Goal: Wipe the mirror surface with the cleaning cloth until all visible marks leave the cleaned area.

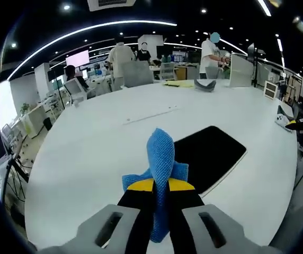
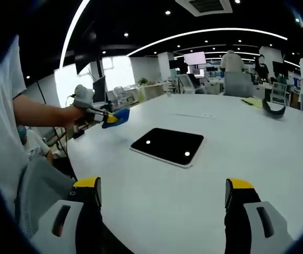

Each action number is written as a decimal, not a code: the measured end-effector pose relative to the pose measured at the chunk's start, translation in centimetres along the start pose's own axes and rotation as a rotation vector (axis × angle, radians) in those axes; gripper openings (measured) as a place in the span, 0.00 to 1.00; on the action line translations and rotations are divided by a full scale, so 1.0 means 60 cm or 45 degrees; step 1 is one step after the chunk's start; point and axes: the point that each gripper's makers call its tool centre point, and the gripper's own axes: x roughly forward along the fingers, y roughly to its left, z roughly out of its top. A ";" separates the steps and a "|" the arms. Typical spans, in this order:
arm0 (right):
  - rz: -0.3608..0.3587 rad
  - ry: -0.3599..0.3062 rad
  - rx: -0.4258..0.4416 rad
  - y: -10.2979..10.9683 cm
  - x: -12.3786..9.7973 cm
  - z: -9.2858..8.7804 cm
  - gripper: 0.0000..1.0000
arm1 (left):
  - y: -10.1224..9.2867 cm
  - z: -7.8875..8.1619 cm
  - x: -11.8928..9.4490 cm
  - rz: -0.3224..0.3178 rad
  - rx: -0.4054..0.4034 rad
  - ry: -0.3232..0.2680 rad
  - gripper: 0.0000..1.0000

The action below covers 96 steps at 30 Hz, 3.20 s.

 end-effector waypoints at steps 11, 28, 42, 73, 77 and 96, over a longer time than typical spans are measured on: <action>0.011 0.010 0.008 0.005 -0.001 -0.006 1.00 | -0.001 0.017 0.009 -0.004 -0.014 -0.019 0.05; -0.021 0.004 -0.054 -0.006 -0.016 -0.005 1.00 | -0.004 0.043 0.039 -0.035 0.021 -0.027 0.05; -0.053 -0.085 -0.095 -0.010 -0.017 0.010 0.97 | -0.010 0.043 0.081 -0.058 0.010 -0.010 0.05; -0.073 -0.086 -0.125 -0.016 -0.015 0.009 1.00 | -0.016 0.095 0.147 -0.078 0.011 -0.033 0.05; -0.075 -0.089 -0.123 -0.016 -0.016 0.010 1.00 | -0.014 0.102 0.154 -0.078 0.011 -0.036 0.05; -0.076 -0.087 -0.113 -0.017 -0.016 0.009 1.00 | -0.010 0.122 0.179 -0.084 0.028 -0.044 0.05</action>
